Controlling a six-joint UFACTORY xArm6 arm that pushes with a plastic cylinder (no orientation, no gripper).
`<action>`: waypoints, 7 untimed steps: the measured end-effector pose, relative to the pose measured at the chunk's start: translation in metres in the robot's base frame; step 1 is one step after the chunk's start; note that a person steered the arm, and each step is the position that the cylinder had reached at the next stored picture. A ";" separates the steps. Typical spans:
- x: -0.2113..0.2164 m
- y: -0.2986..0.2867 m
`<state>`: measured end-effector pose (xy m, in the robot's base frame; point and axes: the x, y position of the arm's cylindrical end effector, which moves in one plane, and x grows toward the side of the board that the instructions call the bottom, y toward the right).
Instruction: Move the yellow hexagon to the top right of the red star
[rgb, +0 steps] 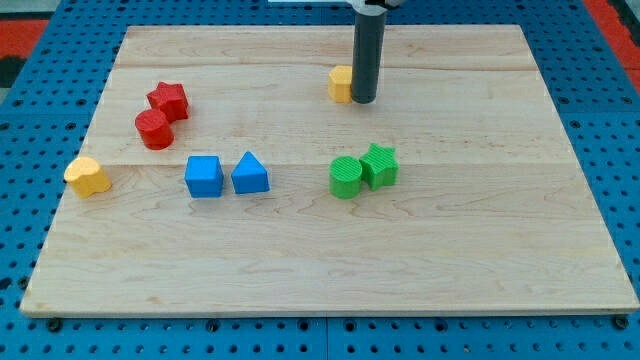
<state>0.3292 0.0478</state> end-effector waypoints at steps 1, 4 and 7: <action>-0.015 -0.029; -0.053 -0.085; -0.019 -0.034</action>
<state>0.3100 0.0136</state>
